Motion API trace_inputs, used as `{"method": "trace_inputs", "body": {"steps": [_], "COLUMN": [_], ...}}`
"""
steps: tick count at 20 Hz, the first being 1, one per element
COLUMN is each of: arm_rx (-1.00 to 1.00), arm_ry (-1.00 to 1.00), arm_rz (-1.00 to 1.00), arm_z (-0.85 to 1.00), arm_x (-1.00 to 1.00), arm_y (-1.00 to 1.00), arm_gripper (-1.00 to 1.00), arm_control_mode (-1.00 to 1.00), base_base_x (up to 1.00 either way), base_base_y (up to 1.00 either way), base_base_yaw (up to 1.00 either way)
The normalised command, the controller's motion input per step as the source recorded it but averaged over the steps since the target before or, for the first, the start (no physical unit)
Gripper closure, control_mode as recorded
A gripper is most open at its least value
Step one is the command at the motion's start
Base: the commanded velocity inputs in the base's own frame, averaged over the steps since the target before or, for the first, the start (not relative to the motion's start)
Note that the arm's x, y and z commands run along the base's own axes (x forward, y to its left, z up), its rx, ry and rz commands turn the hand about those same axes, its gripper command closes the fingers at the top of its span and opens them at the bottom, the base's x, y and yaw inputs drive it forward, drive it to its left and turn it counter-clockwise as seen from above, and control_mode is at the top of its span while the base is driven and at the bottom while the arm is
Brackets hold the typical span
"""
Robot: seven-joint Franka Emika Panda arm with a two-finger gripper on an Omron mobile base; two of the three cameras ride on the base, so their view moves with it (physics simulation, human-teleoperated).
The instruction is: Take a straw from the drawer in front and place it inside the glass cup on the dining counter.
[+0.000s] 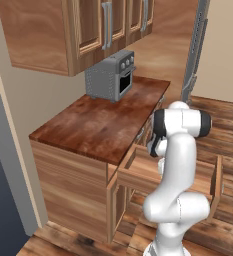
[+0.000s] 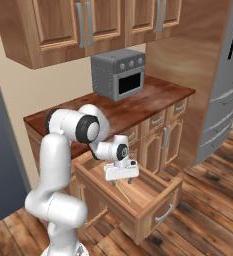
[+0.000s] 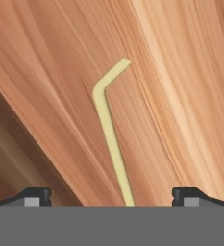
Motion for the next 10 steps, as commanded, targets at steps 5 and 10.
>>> {"method": "trace_inputs", "body": {"steps": [5,10], "arm_rx": [0.04,0.01], "arm_ry": [-0.05,-0.02], "arm_rz": [-0.08,-0.21], "arm_z": [-0.02,0.0], "arm_x": [0.23,0.36], "arm_y": [0.07,0.07], "arm_gripper": [-1.0,-1.0], "arm_control_mode": [-1.0,-1.0], "base_base_x": [0.0,0.0], "base_base_y": [0.0,0.0], "base_base_yaw": [0.0,0.0]}}
